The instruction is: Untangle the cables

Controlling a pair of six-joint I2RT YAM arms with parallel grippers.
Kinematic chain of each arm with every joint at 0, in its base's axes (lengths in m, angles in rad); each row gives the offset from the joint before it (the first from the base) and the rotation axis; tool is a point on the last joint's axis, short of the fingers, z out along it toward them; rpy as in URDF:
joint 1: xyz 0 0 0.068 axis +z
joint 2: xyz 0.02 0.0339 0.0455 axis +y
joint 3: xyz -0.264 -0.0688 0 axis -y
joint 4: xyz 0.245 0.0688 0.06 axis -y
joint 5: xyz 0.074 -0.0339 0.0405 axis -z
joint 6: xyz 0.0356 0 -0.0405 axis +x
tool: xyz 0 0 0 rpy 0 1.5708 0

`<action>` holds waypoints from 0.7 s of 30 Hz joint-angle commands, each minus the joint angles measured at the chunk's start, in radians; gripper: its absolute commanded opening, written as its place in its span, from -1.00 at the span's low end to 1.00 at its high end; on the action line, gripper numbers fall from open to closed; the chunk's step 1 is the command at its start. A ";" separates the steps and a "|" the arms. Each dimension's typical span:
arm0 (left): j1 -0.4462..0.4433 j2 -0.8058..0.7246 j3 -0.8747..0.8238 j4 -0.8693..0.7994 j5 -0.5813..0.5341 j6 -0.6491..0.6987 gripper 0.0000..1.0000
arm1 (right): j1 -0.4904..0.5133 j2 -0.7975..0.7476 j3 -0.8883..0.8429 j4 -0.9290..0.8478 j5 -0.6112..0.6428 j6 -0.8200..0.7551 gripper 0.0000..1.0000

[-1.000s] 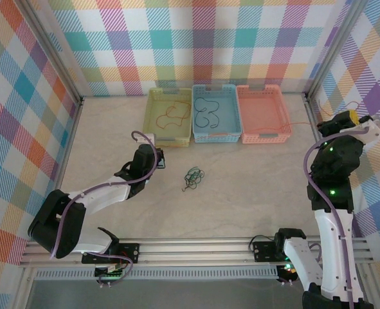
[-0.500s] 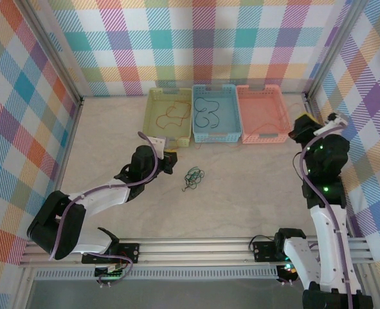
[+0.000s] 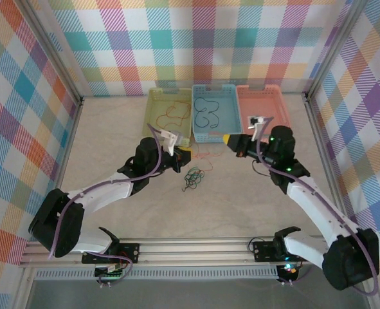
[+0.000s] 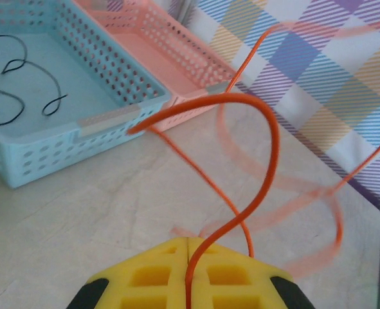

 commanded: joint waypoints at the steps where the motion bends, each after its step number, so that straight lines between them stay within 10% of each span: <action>1: -0.021 0.027 0.058 -0.035 0.070 -0.007 -0.89 | 0.060 0.045 -0.029 0.114 -0.035 -0.071 -1.00; 21: -0.065 0.106 0.240 -0.494 0.034 0.091 -0.74 | 0.161 0.084 0.007 -0.118 0.067 -0.275 -1.00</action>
